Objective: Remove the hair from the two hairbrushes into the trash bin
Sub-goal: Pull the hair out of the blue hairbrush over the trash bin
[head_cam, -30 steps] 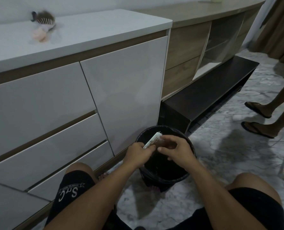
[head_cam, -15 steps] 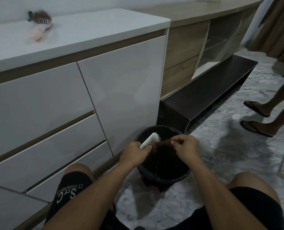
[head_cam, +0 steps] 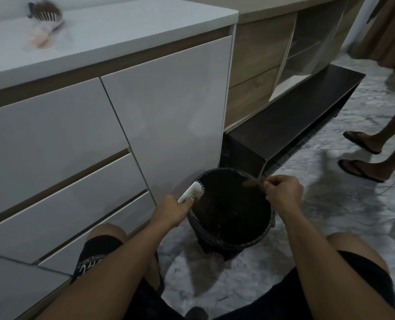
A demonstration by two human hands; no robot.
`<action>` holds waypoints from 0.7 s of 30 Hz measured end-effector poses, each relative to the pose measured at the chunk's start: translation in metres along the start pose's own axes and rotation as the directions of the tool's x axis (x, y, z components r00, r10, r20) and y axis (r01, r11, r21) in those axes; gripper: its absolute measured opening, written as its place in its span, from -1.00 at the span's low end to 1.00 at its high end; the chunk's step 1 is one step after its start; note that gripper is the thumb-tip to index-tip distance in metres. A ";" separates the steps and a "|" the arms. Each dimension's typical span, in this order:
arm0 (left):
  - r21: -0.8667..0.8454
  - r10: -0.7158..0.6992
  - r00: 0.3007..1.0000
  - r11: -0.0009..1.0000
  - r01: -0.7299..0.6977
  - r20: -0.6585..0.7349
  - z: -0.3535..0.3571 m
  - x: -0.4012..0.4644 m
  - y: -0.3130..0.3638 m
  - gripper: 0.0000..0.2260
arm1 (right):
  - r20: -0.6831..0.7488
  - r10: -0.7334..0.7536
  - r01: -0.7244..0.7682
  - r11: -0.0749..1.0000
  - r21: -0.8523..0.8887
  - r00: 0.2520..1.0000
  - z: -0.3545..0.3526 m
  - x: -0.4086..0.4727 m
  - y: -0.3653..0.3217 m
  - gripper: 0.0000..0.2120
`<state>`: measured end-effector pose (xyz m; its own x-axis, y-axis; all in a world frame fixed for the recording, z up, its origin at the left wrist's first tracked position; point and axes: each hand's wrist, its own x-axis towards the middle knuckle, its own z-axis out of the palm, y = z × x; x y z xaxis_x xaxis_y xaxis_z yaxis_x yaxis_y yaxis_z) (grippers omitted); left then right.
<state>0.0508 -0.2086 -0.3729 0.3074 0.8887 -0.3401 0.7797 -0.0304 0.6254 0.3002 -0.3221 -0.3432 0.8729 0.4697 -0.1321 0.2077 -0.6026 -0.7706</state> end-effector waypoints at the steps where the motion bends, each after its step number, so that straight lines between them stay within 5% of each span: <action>1: -0.003 0.003 1.000 1.000 -0.003 0.002 0.002 0.001 0.001 -0.60 | 0.009 -0.012 0.013 0.999 -0.050 1.000 0.003 0.000 0.003 -0.90; 5: -0.020 -0.006 1.000 1.000 0.005 -0.023 0.008 0.003 0.008 -0.57 | 0.064 0.004 0.014 0.958 -0.288 0.998 0.018 -0.004 0.009 -0.82; 10: 0.075 -0.070 0.968 0.993 0.090 -0.240 0.001 0.012 0.005 -0.58 | 0.122 0.057 0.017 0.849 -0.529 0.991 0.032 -0.009 0.024 -0.81; 21: 0.067 0.011 0.971 0.998 0.005 -0.238 0.008 0.021 0.026 -0.58 | 0.090 0.119 -0.047 0.822 -0.568 0.989 0.034 0.000 0.045 -0.76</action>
<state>0.0815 -0.1942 -0.3694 0.1775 0.9716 -0.1563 0.8159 -0.0565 0.5754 0.2948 -0.3273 -0.3995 0.8478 0.4512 -0.2786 0.3804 -0.8835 -0.2732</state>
